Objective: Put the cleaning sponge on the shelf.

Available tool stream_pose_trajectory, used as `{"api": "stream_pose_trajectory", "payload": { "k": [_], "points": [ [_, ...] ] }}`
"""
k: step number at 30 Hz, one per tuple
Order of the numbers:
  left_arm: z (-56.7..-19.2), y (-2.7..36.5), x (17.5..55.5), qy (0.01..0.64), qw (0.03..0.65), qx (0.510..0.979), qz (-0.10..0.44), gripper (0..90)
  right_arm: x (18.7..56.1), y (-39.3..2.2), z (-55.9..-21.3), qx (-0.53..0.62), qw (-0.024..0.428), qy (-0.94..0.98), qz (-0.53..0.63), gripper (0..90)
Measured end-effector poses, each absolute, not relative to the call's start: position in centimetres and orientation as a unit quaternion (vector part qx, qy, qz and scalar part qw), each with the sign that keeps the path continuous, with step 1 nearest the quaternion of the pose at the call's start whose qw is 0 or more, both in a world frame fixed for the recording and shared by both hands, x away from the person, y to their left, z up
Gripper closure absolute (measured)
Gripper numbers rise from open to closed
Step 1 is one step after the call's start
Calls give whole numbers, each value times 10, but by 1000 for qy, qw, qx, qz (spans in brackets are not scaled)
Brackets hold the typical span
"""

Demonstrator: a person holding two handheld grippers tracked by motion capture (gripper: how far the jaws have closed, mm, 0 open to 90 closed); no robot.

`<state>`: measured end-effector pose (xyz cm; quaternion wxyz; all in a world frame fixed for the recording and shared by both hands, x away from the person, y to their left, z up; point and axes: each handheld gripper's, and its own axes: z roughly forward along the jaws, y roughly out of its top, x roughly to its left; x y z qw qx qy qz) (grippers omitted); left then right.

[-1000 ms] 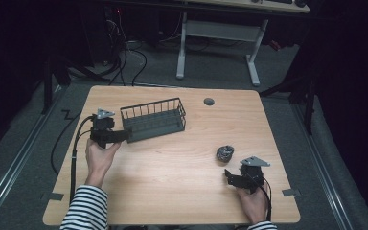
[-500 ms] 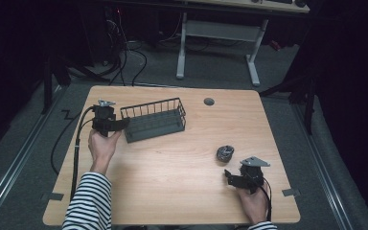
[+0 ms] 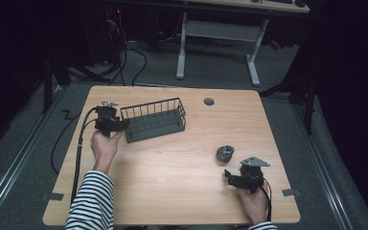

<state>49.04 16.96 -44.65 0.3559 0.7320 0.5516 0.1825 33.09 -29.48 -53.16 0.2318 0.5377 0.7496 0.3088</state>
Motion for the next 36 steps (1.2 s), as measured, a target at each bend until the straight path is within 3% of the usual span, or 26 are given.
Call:
{"api": "stream_pose_trajectory", "payload": {
  "k": [9, 36],
  "points": [
    [-447, 170, 487, 542, 352, 740, 186, 661, 331, -295, -532, 537, 231, 750, 309, 199],
    [-445, 146, 462, 508, 358, 763, 177, 685, 331, -295, -532, 536, 230, 751, 310, 200]
  ]
}}
